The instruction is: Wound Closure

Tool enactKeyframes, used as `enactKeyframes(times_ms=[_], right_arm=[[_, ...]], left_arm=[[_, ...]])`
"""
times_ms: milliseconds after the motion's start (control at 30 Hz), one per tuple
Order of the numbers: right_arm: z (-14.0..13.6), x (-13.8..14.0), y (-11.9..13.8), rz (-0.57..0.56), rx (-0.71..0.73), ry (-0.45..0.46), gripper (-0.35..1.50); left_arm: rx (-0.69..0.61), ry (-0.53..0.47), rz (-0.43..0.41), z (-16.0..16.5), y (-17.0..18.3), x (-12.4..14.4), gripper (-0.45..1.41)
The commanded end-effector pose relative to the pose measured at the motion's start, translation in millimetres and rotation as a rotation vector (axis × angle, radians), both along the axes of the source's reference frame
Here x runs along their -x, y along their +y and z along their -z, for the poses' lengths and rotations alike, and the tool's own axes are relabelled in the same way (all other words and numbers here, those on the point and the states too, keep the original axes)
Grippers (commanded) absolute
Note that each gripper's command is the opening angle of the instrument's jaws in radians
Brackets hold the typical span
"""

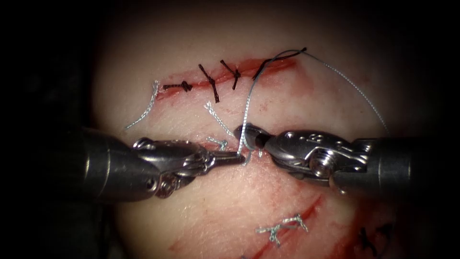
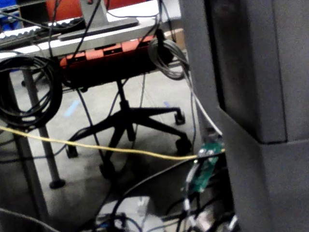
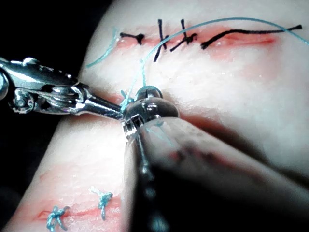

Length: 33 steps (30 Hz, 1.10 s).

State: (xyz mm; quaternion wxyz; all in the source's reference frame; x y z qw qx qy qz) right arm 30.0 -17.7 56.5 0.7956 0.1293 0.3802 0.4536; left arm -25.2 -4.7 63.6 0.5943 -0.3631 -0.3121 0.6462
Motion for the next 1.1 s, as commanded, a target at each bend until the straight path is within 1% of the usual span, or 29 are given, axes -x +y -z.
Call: enactKeyframes(times_ms=[33,167,200,233,300,333,367,400,433,533,633,700,733,767,800,833,1100], right_arm=[[-0.4,-0.9,0.4,0.002,0.005,0.001,-0.35],[-0.2,-1.1,0.9,0.011,0.014,-0.002,-0.35],[-0.1,-1.2,1.0,0.01,0.012,-0.002,-0.32],[0.1,-1.3,1.0,0.009,0.01,-0.001,-0.16],[0.4,-1.4,1.1,0.009,0.006,0.0,-0.06],[0.5,-1.6,1.2,0.008,0.005,0.0,0.05],[0.5,-1.7,1.2,0.013,0.008,0.0,0.12],[0.5,-1.8,1.2,0.007,-0.002,0.003,0.12],[0.5,-1.9,1.2,0.003,-0.014,0.007,0.21],[0.5,-2.1,1.1,0.021,-0.027,0.017,0.15],[0.3,-2.2,0.8,0.039,-0.042,0.032,0.02],[0.0,-2.2,0.6,0.052,-0.05,0.04,0.0],[-0.1,-2.2,0.5,0.056,-0.046,0.039,0.04],[-0.3,-2.3,0.3,0.058,-0.045,0.039,0.12],[-0.4,-2.3,0.2,0.059,-0.046,0.04,0.14],[-0.6,-2.3,0.0,0.056,-0.052,0.041,0.1],[-1.9,-2.5,-1.1,0.067,-0.049,0.046,0.24]], left_arm=[[-0.001,0.002,0.0,-0.4,-0.3,0.5,-0.45],[-0.002,0.002,0.001,-0.2,-0.3,0.5,-0.45],[-0.003,0.005,0.0,-0.2,-0.3,0.5,-0.45],[-0.003,0.005,0.0,-0.2,-0.3,0.5,-0.45],[-0.003,0.008,0.0,-0.2,-0.3,0.6,-0.45],[-0.003,0.008,0.0,-0.2,-0.3,0.6,-0.45],[-0.003,0.011,-0.001,-0.2,-0.3,0.6,-0.45],[-0.003,0.011,-0.001,-0.2,-0.4,0.6,-0.45],[-0.003,0.011,-0.001,-0.3,-0.4,0.6,-0.45],[-0.004,0.013,-0.002,-0.3,-0.4,0.6,-0.45],[-0.004,0.016,-0.003,-0.3,-0.4,0.6,-0.45],[-0.005,0.019,-0.004,-0.3,-0.4,0.6,-0.45],[-0.005,0.019,-0.004,-0.3,-0.4,0.6,-0.45],[-0.005,0.019,-0.004,-0.3,-0.4,0.6,-0.45],[-0.006,0.018,-0.006,-0.3,-0.3,0.6,-0.45],[-0.006,0.018,-0.006,-0.3,-0.3,0.7,-0.45],[-0.011,0.02,-0.014,-0.5,-0.4,0.8,-0.45]])
